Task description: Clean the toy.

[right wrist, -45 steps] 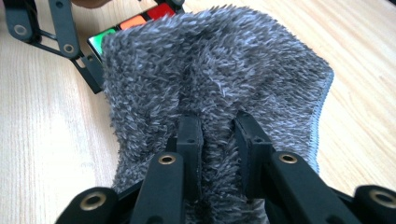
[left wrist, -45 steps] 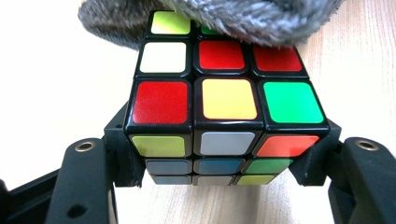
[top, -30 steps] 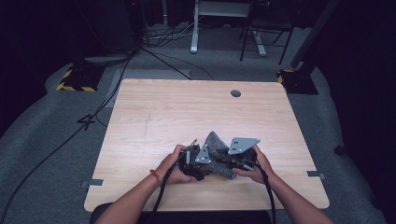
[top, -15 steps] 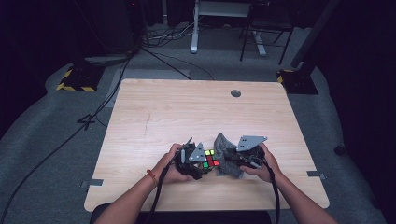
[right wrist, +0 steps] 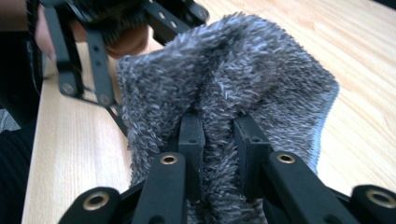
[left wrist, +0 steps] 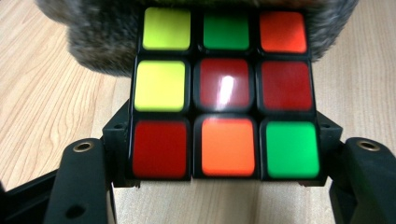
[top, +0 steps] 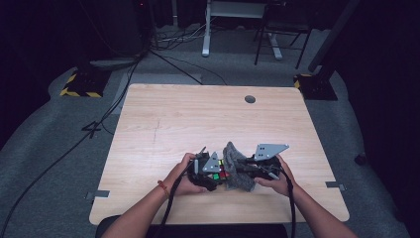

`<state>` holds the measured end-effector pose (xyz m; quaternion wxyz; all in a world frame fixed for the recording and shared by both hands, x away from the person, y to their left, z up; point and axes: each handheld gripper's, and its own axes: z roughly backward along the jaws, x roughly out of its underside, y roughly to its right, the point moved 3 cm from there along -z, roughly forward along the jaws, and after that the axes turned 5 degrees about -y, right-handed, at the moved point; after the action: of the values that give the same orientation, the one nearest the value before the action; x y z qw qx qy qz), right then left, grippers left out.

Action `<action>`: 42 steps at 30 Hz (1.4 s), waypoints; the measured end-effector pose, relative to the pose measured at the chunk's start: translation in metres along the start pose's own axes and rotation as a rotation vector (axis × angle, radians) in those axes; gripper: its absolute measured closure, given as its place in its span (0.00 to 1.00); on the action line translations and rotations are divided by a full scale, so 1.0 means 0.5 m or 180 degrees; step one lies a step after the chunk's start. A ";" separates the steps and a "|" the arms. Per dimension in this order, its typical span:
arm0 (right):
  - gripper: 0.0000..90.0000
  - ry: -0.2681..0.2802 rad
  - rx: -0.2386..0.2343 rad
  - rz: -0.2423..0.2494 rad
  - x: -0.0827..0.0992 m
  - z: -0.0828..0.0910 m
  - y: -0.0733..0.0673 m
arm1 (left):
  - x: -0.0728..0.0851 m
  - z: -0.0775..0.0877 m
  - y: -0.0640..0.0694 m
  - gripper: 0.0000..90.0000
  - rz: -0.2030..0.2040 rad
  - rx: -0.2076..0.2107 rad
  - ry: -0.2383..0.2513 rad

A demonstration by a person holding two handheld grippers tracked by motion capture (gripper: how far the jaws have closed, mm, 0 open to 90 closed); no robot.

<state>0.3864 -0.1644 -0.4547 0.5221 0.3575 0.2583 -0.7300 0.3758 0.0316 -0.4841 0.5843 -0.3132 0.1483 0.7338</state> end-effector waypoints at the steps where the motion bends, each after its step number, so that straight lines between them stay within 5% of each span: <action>1: 0.84 0.0009 -0.0001 0.0008 -0.003 -0.001 -0.002 | 0.000 -0.003 0.000 0.37 -0.0002 -0.0002 -0.0025; 7: 0.84 0.0021 0.0034 0.0025 -0.013 -0.008 -0.007 | -0.002 -0.007 -0.001 0.37 -0.0031 -0.0054 -0.0088; 21: 0.85 -0.0372 0.0252 0.0042 0.027 -0.019 0.013 | -0.004 0.039 -0.012 0.37 0.0042 -0.0080 0.0235; 28: 0.85 -0.0029 0.0093 0.0067 0.000 0.002 -0.002 | -0.007 0.020 -0.002 0.37 -0.0071 -0.0057 0.0084; 35: 0.85 0.0072 0.0121 0.0118 -0.018 0.002 -0.010 | -0.009 0.018 -0.001 0.37 -0.0106 -0.0098 0.0057; 42: 0.85 -0.0246 0.0248 0.0097 0.005 -0.022 0.003 | -0.007 0.029 -0.004 0.37 -0.0077 -0.0104 0.0127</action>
<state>0.3899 -0.1580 -0.4634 0.5285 0.3529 0.2038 -0.7447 0.3739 0.0378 -0.4704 0.5849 -0.3391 0.1442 0.7226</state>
